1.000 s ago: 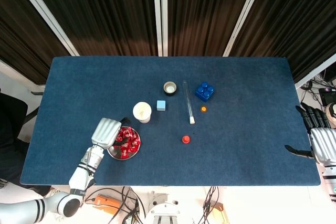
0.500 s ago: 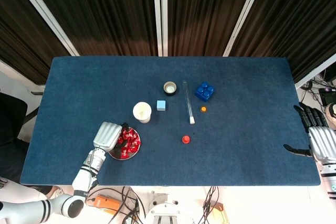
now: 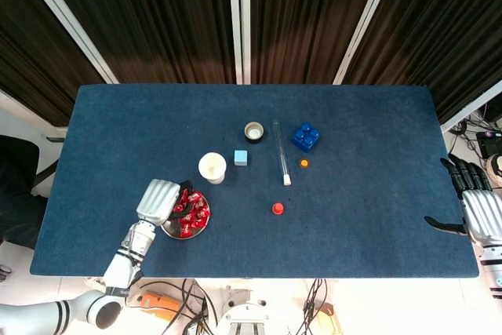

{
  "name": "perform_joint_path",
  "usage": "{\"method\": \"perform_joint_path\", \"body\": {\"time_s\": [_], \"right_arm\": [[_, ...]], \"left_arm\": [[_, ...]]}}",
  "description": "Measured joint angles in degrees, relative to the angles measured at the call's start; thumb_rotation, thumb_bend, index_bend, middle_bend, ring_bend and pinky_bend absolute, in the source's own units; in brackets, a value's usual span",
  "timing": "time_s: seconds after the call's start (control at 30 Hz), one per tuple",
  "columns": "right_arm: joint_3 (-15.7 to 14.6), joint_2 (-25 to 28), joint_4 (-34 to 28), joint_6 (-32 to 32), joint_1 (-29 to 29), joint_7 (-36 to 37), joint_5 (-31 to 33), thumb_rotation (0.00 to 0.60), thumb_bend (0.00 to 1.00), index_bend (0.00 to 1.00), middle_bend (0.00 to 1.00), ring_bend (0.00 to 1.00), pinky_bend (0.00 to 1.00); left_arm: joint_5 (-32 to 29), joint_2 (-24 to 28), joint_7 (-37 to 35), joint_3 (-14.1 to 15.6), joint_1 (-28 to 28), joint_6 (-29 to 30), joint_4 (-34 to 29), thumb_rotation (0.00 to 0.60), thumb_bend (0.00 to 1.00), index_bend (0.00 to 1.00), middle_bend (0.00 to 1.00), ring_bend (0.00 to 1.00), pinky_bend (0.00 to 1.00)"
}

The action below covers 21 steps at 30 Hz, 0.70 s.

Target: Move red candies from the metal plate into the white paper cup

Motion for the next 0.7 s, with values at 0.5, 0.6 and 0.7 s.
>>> {"method": "perform_joint_path", "body": {"time_s": [0.5,0.6,0.7], "right_arm": [[-0.21,-0.07,1.08,1.41,-1.21,1.33,0.36,0.600,0.06,0.00,0.00,0.00,0.03],[-0.18,-0.08,1.37,1.60,-1.41,1.55,0.50,0.600,0.06,0.00,0.00,0.00,0.03],[-0.15,-0.04,1.38,1.58,-1.42,1.45,0.51,0.600,0.06,0.00,0.00,0.00,0.03]], "left_arm": [[-11.84,1.36,4.61,-10.47,-11.17,-8.65,-1.52,0.600,0.40,0.59,0.93,0.90,0.80],[-14.79,0.29,5.74,-10.80,-12.91,-9.94,0.70,0.600,0.40,0.58,0.93,0.89,0.80],[-16.73,-0.55,6.45,-10.75,-13.99,-10.38,2.36,0.600,0.37,0.56,0.92,0.89,0.80]]}}
